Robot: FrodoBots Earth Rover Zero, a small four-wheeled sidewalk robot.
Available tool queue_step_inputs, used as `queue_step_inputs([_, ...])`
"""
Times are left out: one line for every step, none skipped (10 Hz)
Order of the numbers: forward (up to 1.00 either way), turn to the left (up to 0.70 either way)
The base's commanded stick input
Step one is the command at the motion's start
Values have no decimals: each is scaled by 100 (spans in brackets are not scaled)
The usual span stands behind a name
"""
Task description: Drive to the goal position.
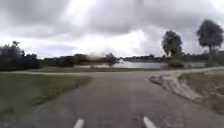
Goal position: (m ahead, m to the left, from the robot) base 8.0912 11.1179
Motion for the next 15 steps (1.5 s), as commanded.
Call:
queue_step_inputs([70,0])
queue_step_inputs([70,0])
queue_step_inputs([70,0])
queue_step_inputs([70,0])
queue_step_inputs([70,0])
queue_step_inputs([70,0])
queue_step_inputs([70,1])
queue_step_inputs([70,4])
queue_step_inputs([70,15])
queue_step_inputs([70,10])
queue_step_inputs([70,0])
queue_step_inputs([70,0])
queue_step_inputs([70,0])
queue_step_inputs([70,0])
queue_step_inputs([70,0])
